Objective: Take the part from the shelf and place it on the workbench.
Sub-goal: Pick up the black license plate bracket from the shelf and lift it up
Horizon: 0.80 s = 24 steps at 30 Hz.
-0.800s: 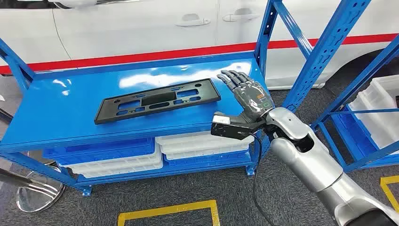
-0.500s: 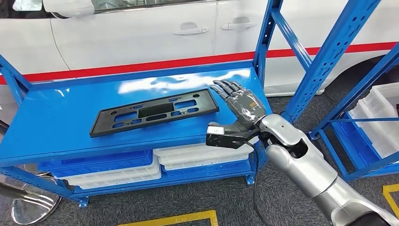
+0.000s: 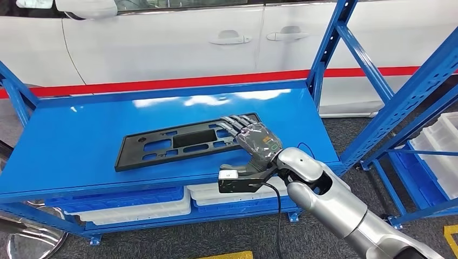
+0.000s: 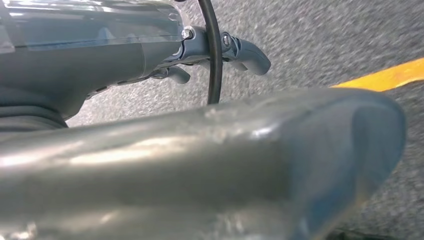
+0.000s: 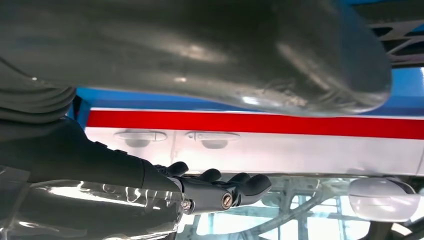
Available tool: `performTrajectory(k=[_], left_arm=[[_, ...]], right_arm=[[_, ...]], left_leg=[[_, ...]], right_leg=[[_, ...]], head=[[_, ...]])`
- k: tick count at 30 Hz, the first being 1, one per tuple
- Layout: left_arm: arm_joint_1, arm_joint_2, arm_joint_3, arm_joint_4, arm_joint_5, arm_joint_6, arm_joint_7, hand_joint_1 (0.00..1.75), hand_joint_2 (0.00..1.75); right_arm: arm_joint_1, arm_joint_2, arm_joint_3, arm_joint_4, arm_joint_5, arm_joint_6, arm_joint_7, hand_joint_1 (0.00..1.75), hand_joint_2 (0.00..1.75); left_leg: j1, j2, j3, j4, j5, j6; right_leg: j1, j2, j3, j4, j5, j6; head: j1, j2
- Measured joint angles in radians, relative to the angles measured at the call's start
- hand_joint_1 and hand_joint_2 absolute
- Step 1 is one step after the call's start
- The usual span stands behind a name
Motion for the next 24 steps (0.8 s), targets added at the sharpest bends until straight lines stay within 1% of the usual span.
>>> performTrajectory(k=[1,2,3,5,7,10,24], left_arm=[[-0.001,-0.002,0.0,0.001,-0.002,0.0,0.001,0.0,0.0],[-0.002,-0.004,0.0,0.002,-0.003,0.0,0.002,0.0,0.0],[-0.003,-0.005,0.0,0.002,-0.003,0.0,0.002,0.0,0.0],[-0.005,-0.005,0.0,0.003,-0.004,0.0,0.003,0.0,0.0],[-0.004,-0.006,0.0,0.003,-0.006,0.0,0.003,0.0,0.0],[-0.005,-0.006,0.0,0.003,-0.011,0.002,0.003,0.0,0.0],[-0.006,-0.004,-0.001,0.003,-0.03,-0.003,-0.005,0.0,0.0]], right_arm=[[-0.001,0.002,0.005,0.0,-0.001,0.0,0.0,0.0,0.0],[-0.003,0.005,0.01,0.001,-0.002,0.001,0.0,0.0,0.0],[-0.004,0.008,0.015,0.002,-0.002,0.001,0.0,0.0,0.0],[-0.005,0.014,0.024,0.003,-0.003,0.002,-0.001,0.0,0.0],[-0.005,0.017,0.031,0.005,-0.004,0.004,0.0,0.0,0.0],[-0.005,0.026,0.042,0.012,-0.006,0.004,-0.001,0.0,0.0],[-0.029,0.121,0.097,0.113,-0.023,0.015,0.01,0.0,0.0]], left_leg=[[-0.001,-0.001,0.005,-0.001,-0.004,-0.001],[0.0,0.0,0.006,-0.003,-0.007,-0.004],[0.002,0.001,0.004,-0.003,-0.008,-0.008],[0.004,0.002,0.007,-0.006,-0.01,-0.013],[0.004,0.003,0.013,-0.01,-0.013,-0.013],[0.004,0.002,0.014,-0.013,-0.015,-0.015],[0.005,0.002,0.016,-0.016,-0.013,-0.019]], right_leg=[[0.006,-0.001,0.017,-0.057,0.028,-0.012],[0.012,-0.001,0.027,-0.093,0.044,-0.021],[0.016,-0.001,0.033,-0.109,0.047,-0.025],[0.016,0.002,0.04,-0.121,0.056,-0.013],[0.015,0.003,0.043,-0.124,0.055,-0.005],[0.015,0.003,0.043,-0.123,0.053,-0.009],[0.015,0.003,0.043,-0.122,0.052,-0.012]], head=[[0.0,0.0],[0.0,0.0],[0.0,0.0],[0.0,0.0],[0.0,0.0],[0.0,0.0],[0.0,0.0]])
